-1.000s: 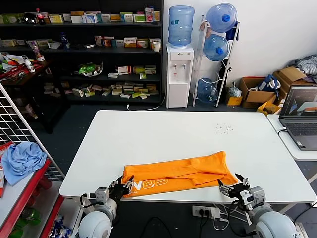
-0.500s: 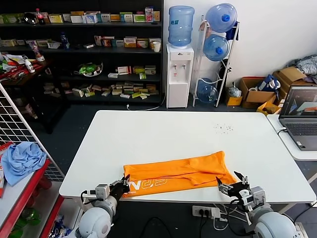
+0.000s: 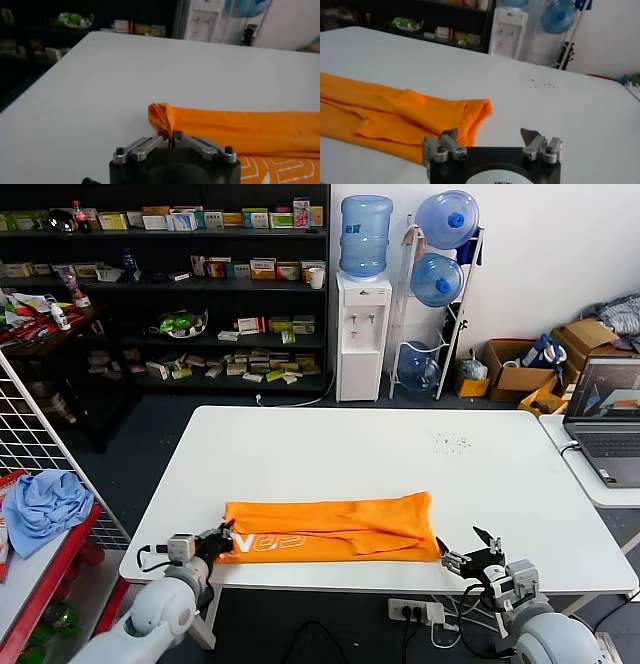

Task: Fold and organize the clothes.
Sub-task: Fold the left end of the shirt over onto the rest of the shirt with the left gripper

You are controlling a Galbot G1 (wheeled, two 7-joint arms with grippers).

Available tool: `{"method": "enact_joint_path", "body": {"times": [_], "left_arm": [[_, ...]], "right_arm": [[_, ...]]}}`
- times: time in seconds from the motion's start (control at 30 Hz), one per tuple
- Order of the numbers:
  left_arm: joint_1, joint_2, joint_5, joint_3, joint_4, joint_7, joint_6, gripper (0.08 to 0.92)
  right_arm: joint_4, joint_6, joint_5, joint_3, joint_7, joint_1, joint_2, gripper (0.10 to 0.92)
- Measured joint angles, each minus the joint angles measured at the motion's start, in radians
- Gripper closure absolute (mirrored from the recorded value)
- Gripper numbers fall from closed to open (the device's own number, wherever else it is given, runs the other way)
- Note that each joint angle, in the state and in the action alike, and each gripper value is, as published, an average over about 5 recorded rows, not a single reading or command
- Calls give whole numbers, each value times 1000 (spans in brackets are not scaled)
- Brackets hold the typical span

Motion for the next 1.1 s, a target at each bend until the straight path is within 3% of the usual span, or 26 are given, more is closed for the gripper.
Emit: {"method": "enact_joint_path", "body": {"times": [0.33,0.57,0.83,1.1], "left_arm": [[-85,123,-23,-42,80,18,14,891],[-67,140,-78,-38,-41,-18,44,891],[-59,56,-136,36,-194,-71,66,891],[-105,-87,-138,145,-210,-99,62,891]], "right_arm": [[-7,32,-17,11,17,4,10,203],[-13,66,-35,19,27,12,33,203],[-13,90,-57,38,34,4,64,203],[-26,107,-89,52,35,-5,101,203]]}}
